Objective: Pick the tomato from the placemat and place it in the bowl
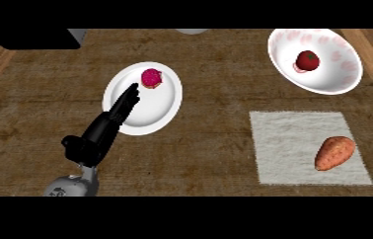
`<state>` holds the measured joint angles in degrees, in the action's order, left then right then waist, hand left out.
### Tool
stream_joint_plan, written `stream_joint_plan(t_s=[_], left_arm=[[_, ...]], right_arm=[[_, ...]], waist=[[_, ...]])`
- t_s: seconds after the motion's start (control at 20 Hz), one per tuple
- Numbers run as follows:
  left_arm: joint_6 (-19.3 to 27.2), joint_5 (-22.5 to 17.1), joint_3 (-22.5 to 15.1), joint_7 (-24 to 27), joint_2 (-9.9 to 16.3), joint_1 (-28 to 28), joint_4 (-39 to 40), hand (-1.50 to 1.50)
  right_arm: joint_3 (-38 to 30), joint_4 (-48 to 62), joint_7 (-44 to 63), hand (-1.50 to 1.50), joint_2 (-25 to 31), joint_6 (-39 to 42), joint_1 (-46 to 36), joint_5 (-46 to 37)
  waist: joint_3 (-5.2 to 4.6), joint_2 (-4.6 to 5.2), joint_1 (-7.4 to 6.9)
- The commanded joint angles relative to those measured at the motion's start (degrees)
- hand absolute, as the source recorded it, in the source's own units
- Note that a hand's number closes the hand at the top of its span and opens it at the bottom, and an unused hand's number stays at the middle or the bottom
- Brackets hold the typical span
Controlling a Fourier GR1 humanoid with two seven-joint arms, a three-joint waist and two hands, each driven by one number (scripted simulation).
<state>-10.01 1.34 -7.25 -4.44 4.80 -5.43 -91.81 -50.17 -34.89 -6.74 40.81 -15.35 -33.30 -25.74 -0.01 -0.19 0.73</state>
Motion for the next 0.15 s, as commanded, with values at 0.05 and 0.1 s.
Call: stream_joint_plan(t_s=[0.05, 0.1], left_arm=[[-0.11, -0.36, 1.91, -0.39, 0.12, -2.54, 2.73, 0.0], [0.28, 0.98, -0.17, 0.43, -1.81, -4.57, 4.93, 0.0]], right_arm=[[-2.43, -6.11, -3.0, -1.5, 0.54, 8.96, 9.92, 7.01], [-3.44, -1.93, -4.0, -1.5, 3.81, 9.18, 8.73, 8.02]], waist=[[-0.03, -0.02, 0.31], [0.02, 0.21, -0.18]])
